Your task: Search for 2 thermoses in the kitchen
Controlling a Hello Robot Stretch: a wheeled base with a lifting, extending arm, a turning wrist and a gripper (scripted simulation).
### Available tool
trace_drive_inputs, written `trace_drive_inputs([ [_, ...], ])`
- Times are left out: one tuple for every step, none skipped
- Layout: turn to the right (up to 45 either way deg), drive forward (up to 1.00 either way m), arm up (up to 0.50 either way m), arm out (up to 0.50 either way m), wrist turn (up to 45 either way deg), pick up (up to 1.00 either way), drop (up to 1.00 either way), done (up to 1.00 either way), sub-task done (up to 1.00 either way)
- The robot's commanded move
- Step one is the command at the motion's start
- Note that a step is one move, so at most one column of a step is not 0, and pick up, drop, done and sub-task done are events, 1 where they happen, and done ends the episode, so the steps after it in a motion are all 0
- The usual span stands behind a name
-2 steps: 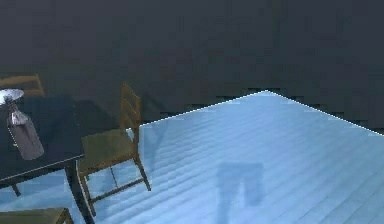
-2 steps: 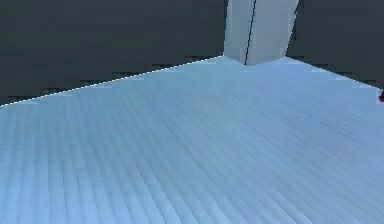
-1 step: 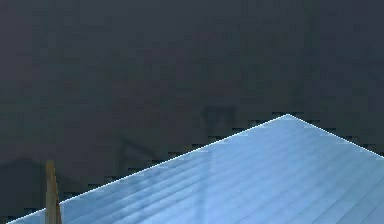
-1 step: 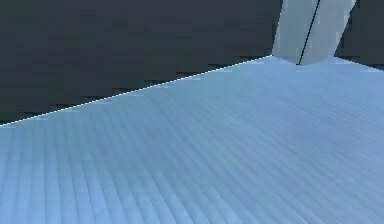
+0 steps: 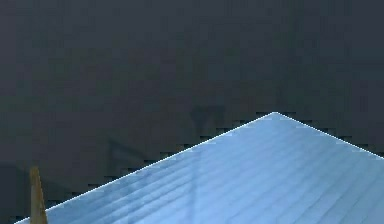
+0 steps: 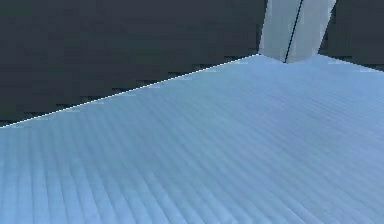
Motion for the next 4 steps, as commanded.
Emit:
trace_drive_inputs([
  [0.0, 0.35, 0.0, 0.0, 0.0, 0.0, 0.0, 0.0, 0.0],
  [-33.0, 0.0, 0.0, 0.0, 0.0, 0.0, 0.0, 0.0, 0.0],
  [0.0, 0.7, 0.0, 0.0, 0.0, 0.0, 0.0, 0.0, 0.0],
  [-42.0, 0.0, 0.0, 0.0, 0.0, 0.0, 0.0, 0.0, 0.0],
])
